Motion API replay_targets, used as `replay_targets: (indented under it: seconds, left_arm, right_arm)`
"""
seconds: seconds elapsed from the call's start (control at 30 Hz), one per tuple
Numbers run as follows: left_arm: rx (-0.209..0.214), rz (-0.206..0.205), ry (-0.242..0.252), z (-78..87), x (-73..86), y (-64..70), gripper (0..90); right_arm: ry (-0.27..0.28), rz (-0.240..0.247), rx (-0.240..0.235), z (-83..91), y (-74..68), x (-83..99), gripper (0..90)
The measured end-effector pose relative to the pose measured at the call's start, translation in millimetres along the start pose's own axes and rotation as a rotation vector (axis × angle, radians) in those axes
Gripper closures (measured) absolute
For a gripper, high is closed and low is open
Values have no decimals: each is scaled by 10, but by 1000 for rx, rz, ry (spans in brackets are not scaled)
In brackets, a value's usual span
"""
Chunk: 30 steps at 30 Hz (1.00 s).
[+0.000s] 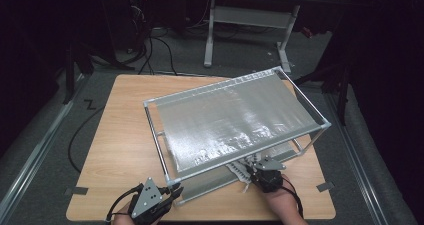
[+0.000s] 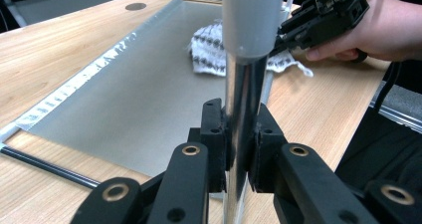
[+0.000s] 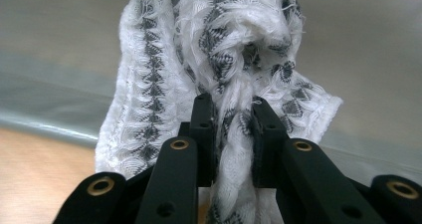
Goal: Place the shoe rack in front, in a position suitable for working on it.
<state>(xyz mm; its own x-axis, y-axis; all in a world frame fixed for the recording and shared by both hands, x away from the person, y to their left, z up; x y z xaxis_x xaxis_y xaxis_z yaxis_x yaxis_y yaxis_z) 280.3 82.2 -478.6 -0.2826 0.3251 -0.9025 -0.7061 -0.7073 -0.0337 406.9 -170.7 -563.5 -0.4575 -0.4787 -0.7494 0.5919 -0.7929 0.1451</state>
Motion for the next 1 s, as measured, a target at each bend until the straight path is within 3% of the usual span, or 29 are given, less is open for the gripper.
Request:
replay_targets:
  seconds: [0.07, 0.2, 0.27, 0.33, 0.4, 0.43, 0.47, 0.5, 0.6, 0.87, 0.9, 1.0]
  left_arm:
    - [2, 3, 2, -3, -1, -9, 799]
    - [0, 0, 2, -4, -1, -9, 799]
    - [0, 0, 2, -4, -1, -9, 799]
    - [-1, -3, 0, -3, -1, -10, 799]
    - [-2, -4, -1, -4, -1, -9, 798]
    - [-1, -5, -2, -4, -1, -9, 798]
    - [-2, -5, -2, -4, -1, -9, 798]
    - [-2, -5, -2, -4, -1, -9, 798]
    - [-2, -3, -1, -5, 0, -10, 798]
    - [-1, -4, -3, -5, -1, -9, 798]
    - [-1, -4, -3, -5, -1, -9, 798]
    - [-1, -4, -3, -7, -1, -8, 799]
  right_arm:
    - [-2, -4, 32, 1, 155, 30, 760]
    - [-6, -26, 56, 6, 318, 63, 762]
    - [-8, -52, 91, 21, 520, 107, 762]
    - [-8, -65, 104, 26, 592, 125, 763]
    - [-15, -81, 157, 57, 812, 183, 762]
    - [-15, -81, 157, 57, 812, 183, 762]
    - [-17, -86, 185, 74, 924, 210, 762]
    - [-17, -86, 185, 74, 924, 210, 762]
    - [-23, -126, 221, 106, 1095, 253, 762]
    - [-37, -161, 327, 187, 1403, 348, 760]
    - [-35, -192, 341, 204, 1459, 371, 760]
    - [-26, -226, 333, 213, 1496, 384, 761]
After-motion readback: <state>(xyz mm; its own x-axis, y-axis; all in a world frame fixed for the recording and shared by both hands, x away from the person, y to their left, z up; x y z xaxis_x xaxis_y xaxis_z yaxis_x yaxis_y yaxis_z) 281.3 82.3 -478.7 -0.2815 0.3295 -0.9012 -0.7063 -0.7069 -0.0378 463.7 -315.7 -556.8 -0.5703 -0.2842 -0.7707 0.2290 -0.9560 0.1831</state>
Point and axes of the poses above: each handheld gripper's, and its own axes: z roughly backward along the jaws, x roughly out of its underside, y roughly to its right, the point moved 10 cm from there along -z, roughly forward along the jaws
